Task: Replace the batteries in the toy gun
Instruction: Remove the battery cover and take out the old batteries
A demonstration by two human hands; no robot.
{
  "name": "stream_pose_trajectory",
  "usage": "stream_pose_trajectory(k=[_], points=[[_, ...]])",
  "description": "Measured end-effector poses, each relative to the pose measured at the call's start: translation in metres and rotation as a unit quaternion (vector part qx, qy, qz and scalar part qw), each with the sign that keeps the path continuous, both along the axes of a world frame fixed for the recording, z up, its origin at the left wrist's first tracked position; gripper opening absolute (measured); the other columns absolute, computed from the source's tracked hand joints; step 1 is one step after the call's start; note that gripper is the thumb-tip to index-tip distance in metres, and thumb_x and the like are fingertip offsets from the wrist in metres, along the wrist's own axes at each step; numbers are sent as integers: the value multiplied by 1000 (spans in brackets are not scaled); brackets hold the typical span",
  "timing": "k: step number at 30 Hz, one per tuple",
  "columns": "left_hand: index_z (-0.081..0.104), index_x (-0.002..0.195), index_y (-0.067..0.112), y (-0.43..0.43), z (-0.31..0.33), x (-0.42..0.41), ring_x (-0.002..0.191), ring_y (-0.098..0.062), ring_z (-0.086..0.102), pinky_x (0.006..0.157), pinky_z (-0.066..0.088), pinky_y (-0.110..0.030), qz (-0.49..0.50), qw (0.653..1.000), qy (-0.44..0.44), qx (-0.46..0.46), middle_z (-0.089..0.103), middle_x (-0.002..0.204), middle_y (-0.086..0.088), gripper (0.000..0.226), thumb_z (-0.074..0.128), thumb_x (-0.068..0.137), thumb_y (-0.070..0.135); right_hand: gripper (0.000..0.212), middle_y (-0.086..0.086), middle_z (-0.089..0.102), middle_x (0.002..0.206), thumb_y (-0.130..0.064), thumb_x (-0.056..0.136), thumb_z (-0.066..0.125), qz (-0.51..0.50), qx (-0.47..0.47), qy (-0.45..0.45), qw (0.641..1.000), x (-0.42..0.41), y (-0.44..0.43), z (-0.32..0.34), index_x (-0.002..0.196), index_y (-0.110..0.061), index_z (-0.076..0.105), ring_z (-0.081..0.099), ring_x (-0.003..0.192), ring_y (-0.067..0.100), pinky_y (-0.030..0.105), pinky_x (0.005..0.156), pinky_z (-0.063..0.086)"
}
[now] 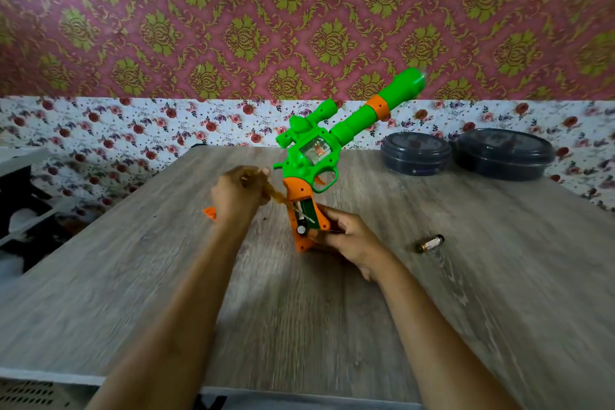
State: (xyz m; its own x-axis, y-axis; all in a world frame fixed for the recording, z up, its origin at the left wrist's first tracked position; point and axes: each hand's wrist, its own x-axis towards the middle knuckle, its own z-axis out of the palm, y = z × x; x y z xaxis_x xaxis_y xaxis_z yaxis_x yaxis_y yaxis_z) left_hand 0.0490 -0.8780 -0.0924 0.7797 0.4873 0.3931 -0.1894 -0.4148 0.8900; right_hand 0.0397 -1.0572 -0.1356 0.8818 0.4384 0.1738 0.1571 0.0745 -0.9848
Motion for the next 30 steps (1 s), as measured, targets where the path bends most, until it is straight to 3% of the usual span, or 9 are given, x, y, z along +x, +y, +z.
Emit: stream_pose_trajectory(k=[6,9,11,13,15,19,22,27,30], points=[[61,97,8,8,7,1,55,-4,64,62,58,-27,29,980,-129,-151,65,71,-2,19,60,92,27,34,-4,68,91,-3,86,58,-12,28,55,998,5,-2,-1,116,-18,58,65,78,2,17,71,54],[50,98,13,5,5,-6,63,-10,60,66,59,-32,50,959,-155,-234,55,75,-1,8,45,99,20,25,-8,72,83,-4,86,57,-14,66,84,994,6,-5,0,107,-17,63,68,76,5,19,70,56],[46,99,18,4,7,-10,57,-13,54,54,55,-33,19,951,-151,-268,47,74,-1,16,31,102,13,22,-9,73,78,-3,87,56,-18,85,97,992,7,-5,1,104,-14,64,69,73,4,20,70,57],[48,96,22,-1,7,-14,51,-15,44,44,41,-25,-23,968,-103,-228,42,73,0,23,28,100,11,22,-8,74,77,-3,87,55,-19,96,105,990,6,-5,2,106,-10,64,69,72,4,20,70,57],[50,95,19,-12,2,-16,48,-12,36,37,30,-15,-71,988,12,-139,45,72,0,14,37,100,16,23,-8,74,77,-3,87,55,-15,99,111,989,5,-5,3,107,-9,63,69,72,4,20,70,57],[58,92,8,-33,-10,-15,35,-6,28,34,22,-14,-224,951,207,-48,51,69,-8,28,53,94,36,23,-5,74,79,-3,89,53,-1,107,123,987,2,-6,6,109,-11,61,70,72,8,21,67,58],[52,75,8,-34,-13,-15,30,-3,24,34,18,-14,-235,951,197,-44,30,53,-2,23,55,93,22,20,-3,73,80,-5,90,52,-1,98,129,987,-1,-5,8,106,-12,62,70,72,8,20,66,57],[43,59,13,-35,-17,-13,27,-4,24,32,19,-12,-192,963,165,-92,30,35,8,36,56,92,17,22,8,67,95,-12,92,51,-14,106,150,983,-6,5,14,110,-6,60,67,80,14,23,69,58],[43,56,14,-39,-19,-10,29,-8,27,35,21,-15,-159,971,141,-107,31,34,7,38,58,91,18,25,11,64,93,-23,96,44,-23,176,225,958,-10,11,20,108,-8,59,67,69,13,25,62,59]])
